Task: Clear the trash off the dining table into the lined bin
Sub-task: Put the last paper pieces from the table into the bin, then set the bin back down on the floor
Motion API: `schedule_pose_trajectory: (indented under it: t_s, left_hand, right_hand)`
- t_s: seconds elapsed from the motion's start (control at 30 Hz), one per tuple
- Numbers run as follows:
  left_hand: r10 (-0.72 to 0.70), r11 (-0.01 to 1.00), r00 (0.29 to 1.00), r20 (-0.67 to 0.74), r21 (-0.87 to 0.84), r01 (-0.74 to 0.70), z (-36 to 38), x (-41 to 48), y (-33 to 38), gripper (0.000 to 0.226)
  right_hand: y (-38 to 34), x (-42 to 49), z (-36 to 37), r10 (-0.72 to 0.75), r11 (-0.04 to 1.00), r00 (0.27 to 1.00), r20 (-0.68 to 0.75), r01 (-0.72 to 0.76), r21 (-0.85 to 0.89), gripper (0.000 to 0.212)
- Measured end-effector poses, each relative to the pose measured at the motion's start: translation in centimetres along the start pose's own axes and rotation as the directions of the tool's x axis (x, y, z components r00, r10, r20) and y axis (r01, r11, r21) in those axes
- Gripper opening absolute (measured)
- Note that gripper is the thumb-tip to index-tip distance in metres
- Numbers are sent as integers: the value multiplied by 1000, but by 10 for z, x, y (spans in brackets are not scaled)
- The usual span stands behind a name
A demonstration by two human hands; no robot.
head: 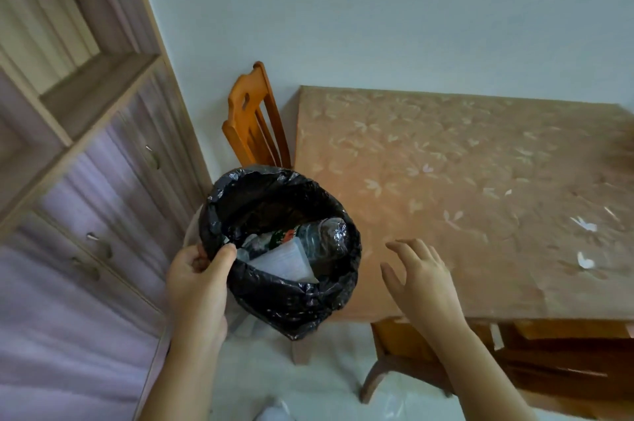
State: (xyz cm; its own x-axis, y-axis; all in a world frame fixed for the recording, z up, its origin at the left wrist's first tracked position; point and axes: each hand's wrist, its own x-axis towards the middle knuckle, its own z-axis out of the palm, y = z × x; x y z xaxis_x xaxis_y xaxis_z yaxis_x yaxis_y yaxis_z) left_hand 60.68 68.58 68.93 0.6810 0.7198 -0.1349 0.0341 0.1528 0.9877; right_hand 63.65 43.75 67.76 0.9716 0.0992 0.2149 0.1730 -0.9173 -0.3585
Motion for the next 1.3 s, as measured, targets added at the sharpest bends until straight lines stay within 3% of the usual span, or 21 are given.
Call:
schedule_pose_trajectory:
  t_s: [0.2,0.33,0.57,0.9,1.07,1.3]
  left_hand:
    - [53,997,992,-111,56,-47,-33,-97,-9,14]
    - [-43,997,976,-215,59,57,-65,-152,-24,11]
    - [-155,985,955,-255,39,170,-134,-219,-28,14]
    - [-115,969,957,-267,182,167,-252,-291,-81,11]
    - [-181,910,957,-227,331,251,-329,-326,-158,14]
    - [-252,725,944,-212,605,329,-387,-368,-255,23]
  right_hand:
    - [24,-77,-24,-101,995,993,60,99,28,30]
    - [31,-128,-33,-197,978,980,42,193,73,27]
    - [31,-206,-39,-196,974,977,90,183,132,25]
    - [4,-368,-18,-124,991,977,174,114,66,25]
    - [-15,-464,21,-38,998,965,259,22,63,25]
    - [-3,-535,85,72,995,905,420,-95,34,24]
